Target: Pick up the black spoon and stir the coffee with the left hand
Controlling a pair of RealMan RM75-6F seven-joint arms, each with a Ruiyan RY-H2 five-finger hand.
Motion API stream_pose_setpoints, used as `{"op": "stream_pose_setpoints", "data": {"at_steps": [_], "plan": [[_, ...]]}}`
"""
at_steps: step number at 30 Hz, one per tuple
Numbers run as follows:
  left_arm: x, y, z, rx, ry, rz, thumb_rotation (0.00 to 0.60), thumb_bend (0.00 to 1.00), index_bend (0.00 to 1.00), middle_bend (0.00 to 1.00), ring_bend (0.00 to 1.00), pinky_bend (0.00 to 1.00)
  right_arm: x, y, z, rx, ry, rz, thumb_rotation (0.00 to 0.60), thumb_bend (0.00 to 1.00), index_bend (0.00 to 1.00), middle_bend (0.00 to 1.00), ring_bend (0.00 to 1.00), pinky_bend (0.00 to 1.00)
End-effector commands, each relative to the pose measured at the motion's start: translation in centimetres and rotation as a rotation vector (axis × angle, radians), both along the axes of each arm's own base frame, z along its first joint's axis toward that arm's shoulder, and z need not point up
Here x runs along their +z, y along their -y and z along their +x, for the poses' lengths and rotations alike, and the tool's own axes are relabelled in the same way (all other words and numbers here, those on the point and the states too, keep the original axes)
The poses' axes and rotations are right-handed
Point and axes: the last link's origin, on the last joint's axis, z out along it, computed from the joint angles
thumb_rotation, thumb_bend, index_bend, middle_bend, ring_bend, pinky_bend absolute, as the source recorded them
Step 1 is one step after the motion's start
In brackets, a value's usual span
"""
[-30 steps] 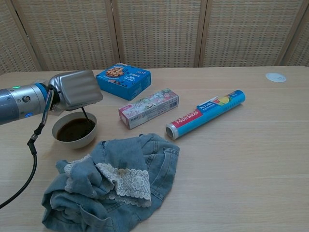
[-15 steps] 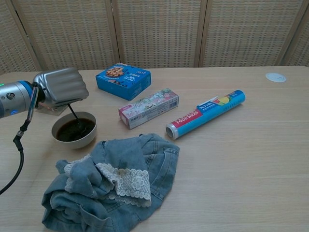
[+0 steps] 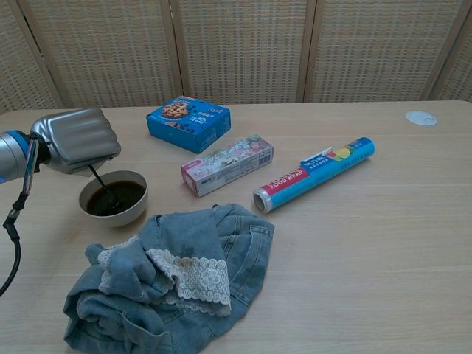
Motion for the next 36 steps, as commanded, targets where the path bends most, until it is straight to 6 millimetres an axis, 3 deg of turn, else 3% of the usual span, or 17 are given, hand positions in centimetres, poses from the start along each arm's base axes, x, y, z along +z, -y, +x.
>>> {"op": "stream_pose_setpoints", "data": {"at_steps": [1,14,19,30,36], "plan": [[0.3,0.2,-0.1,0.011,0.009,0.014,0.6,0.42,0.47,0.84,0.71,0.72,0.0,0.0,0.0,0.001,0.0,0.0,0.6,0.21,0.17,0.16,0.0,0.0],[0.7,1.0,-0.5,0.065,0.023,0.02,0.6,0.42,0.19,0.84,0.71,0.72,0.0,0.1,0.1,0.006,0.0,0.0,0.6,0.21,0.17,0.16,0.0,0.0],[0.5,1.1,-0.3,0.065,0.027,0.018,0.6,0.41,0.17,0.84,0.71,0.72,0.0,0.1,0.1,0.006,-0.001,0.001,0.6,0.21,0.17,0.16,0.0,0.0],[-0.1,1.2,0.5,0.058,0.034,0.008,0.6,0.28,0.08,0.84,0.71,0.72,0.1,0.0,-0.1,-0.002,0.001,-0.003,0.6,0.21,0.17,0.16,0.0,0.0],[0.3,1.3,0.5,0.063,0.048,0.015,0.6,0.28,0.07,0.84,0.71,0.72,0.1,0.0,-0.1,0.0,0.001,-0.005,0.6,0.21,0.17,0.16,0.0,0.0]]}}
